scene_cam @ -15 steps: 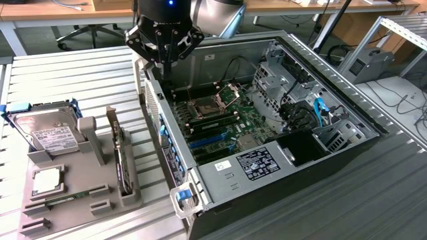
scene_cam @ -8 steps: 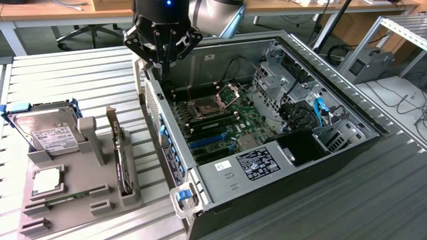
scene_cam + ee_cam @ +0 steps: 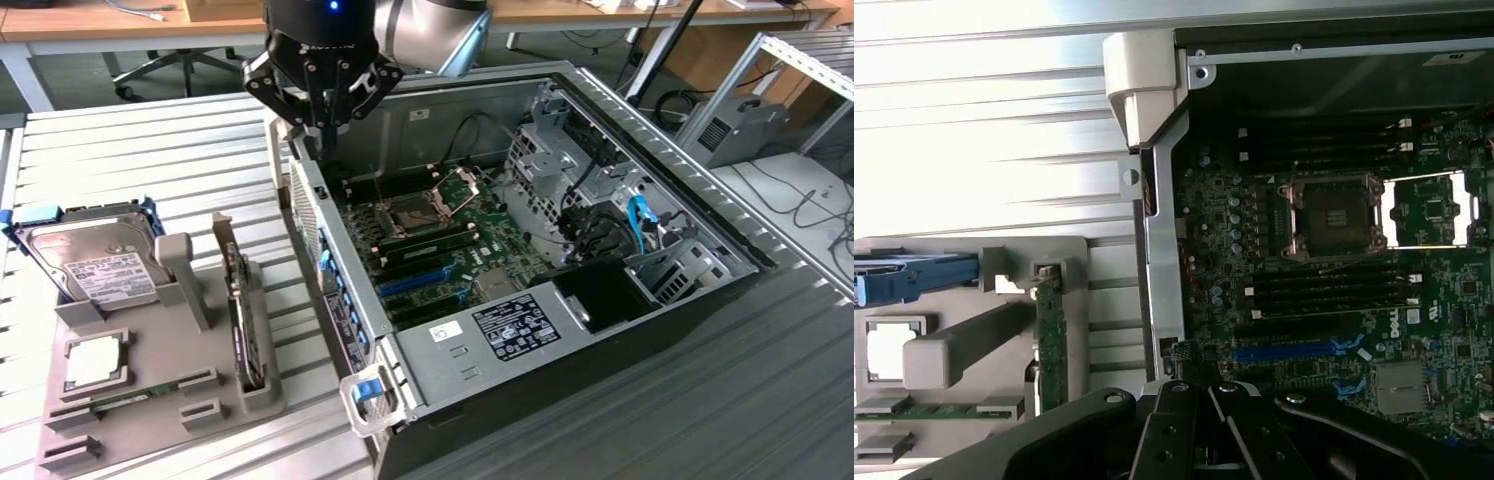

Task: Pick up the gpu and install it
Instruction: 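Reach for the gpu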

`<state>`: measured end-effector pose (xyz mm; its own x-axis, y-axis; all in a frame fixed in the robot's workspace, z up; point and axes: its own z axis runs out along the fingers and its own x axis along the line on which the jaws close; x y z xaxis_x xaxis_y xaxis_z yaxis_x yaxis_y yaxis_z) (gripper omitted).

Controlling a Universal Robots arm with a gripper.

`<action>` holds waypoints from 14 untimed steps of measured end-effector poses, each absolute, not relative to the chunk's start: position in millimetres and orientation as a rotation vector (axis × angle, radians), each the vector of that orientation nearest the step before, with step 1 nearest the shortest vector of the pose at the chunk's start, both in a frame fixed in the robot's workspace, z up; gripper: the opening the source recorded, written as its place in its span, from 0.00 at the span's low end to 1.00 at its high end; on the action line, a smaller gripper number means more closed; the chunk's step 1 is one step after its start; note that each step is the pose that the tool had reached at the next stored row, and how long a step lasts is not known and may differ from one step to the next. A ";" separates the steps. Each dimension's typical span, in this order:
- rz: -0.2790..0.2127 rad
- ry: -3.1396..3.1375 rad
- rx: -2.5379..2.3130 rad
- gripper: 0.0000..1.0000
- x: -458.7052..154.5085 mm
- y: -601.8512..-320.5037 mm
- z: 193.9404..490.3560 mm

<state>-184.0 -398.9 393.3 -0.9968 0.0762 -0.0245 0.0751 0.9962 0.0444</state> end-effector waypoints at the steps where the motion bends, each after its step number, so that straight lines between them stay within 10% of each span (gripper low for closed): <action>1: 0.068 3.113 0.118 0.11 -184.3 -398.9 393.3; 14: 0.068 3.112 0.118 0.11 -188.6 -398.9 393.3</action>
